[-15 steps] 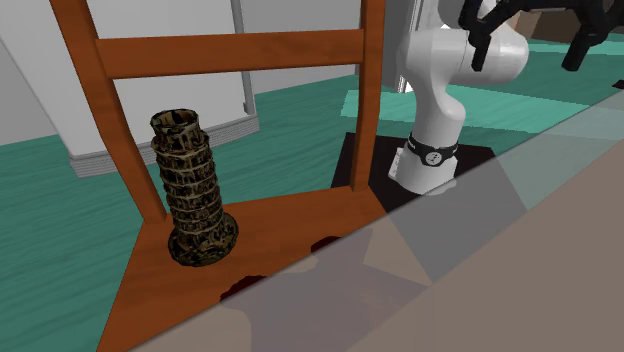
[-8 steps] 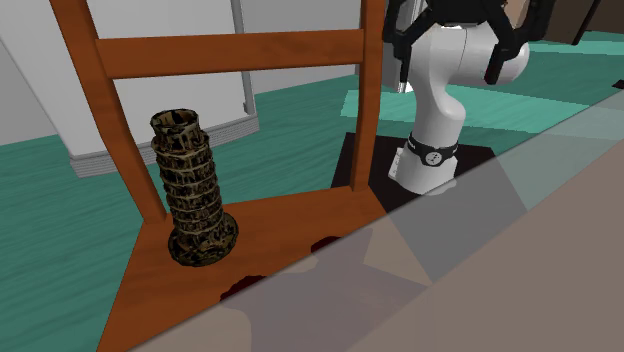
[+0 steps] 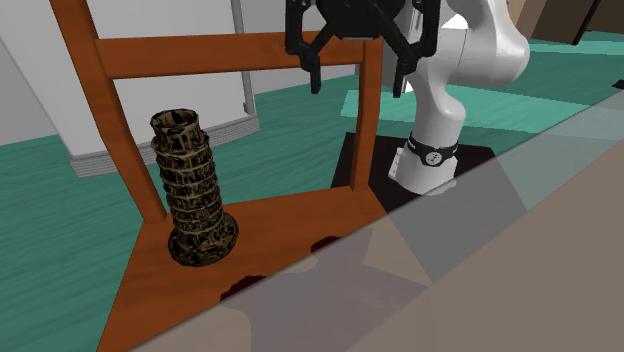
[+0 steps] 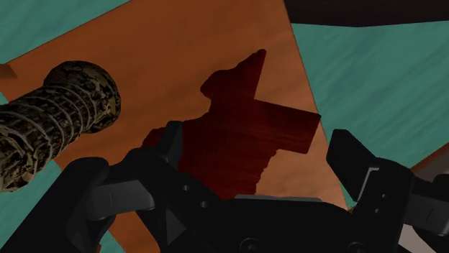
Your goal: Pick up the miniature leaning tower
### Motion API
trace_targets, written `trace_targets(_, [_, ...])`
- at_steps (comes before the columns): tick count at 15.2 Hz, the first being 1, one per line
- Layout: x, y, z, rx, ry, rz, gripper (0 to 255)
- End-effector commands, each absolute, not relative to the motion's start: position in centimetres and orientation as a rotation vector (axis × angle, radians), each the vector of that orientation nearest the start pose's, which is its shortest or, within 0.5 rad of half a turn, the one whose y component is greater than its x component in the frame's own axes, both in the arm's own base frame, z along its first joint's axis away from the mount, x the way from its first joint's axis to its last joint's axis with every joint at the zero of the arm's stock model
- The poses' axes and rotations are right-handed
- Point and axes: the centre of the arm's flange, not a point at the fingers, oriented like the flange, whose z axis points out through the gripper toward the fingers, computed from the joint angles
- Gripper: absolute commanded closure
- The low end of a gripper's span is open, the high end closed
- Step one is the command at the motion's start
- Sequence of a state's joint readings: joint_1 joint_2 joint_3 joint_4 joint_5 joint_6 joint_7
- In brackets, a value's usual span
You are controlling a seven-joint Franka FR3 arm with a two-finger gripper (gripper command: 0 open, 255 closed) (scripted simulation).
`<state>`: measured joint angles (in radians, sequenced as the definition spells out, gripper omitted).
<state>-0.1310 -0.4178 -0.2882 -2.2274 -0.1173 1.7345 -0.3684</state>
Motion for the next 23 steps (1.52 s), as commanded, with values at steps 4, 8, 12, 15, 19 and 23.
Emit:
trace_targets(4, [40.2, -25.4, 51.5, -3.117, -0.020, 0.144, 0])
trace_targets(8, [42.0, -30.2, 51.0, -3.125, -0.032, 0.157, 0])
trace_targets(12, [43.9, -35.0, 50.4, -3.133, -0.044, 0.170, 0])
trace_targets(15, [45.3, -38.6, 50.1, -3.139, -0.053, 0.180, 0])
trace_targets(19, [45.9, -40.3, 48.8, -3.142, -0.057, 0.185, 0])
trace_targets(23, [46.0, -40.3, 46.7, -3.142, -0.057, 0.185, 0])
